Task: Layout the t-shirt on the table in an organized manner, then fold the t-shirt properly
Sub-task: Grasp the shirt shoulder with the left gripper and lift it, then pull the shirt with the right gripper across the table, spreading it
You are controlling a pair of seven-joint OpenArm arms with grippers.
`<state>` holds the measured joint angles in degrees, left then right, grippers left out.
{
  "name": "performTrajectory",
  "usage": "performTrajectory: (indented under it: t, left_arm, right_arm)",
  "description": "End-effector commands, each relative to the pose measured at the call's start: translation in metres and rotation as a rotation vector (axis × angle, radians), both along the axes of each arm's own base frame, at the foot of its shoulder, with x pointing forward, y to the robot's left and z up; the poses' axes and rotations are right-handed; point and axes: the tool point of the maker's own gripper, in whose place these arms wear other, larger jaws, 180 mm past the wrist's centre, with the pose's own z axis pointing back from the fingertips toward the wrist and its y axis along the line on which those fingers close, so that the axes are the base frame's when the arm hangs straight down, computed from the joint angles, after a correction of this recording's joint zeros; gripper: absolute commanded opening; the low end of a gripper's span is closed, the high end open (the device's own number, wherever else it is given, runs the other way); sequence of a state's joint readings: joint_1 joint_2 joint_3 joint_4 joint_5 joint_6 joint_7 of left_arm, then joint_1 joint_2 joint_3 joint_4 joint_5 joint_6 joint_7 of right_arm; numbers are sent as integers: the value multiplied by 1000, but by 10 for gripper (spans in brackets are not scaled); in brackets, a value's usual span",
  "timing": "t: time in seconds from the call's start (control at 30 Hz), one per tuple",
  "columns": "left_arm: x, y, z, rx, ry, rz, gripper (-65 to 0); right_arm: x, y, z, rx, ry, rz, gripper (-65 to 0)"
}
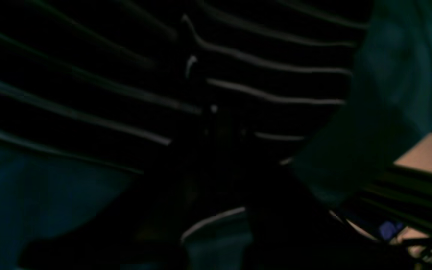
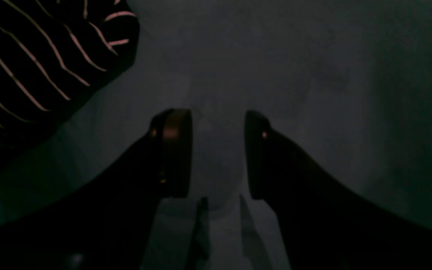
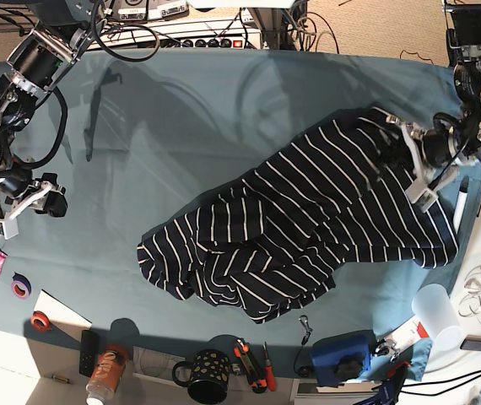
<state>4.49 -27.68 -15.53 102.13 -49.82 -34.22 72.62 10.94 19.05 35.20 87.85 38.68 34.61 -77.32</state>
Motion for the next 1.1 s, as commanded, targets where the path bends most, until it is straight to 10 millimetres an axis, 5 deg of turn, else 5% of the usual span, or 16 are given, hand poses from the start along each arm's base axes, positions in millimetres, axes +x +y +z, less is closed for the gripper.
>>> performTrajectory:
  t: [0.0,0.1,0.23,0.43,0.57,0.7,1.07]
  left_arm:
    - [7,-3,21,1,-71,-25,-650]
    - [-1,-18,40,20,-145,-85,-650]
    - [-40,-41,50,33,-172,-187,-650]
    - [-118,-74,54,-21,-118,-347,-650]
    - [-147,-75,42,-41,-32,-341,-650]
    - [-160,-69,32,-6,13,-335,-650]
    - [-155,-52,21,112,9,-319,-650]
  right_arm:
    - [9,-6,21,-26,-66,2,-416]
    - [9,-6,21,-25,-67,2,-416]
    - [9,-6,21,-25,-68,2,-416]
    - [13,3,29,-3,-119,53,-416]
    - [18,23,36,37,-163,137,-416]
    - [21,51,25,33,-120,233,-416]
    - [29,162,0,42,-94,560,-416]
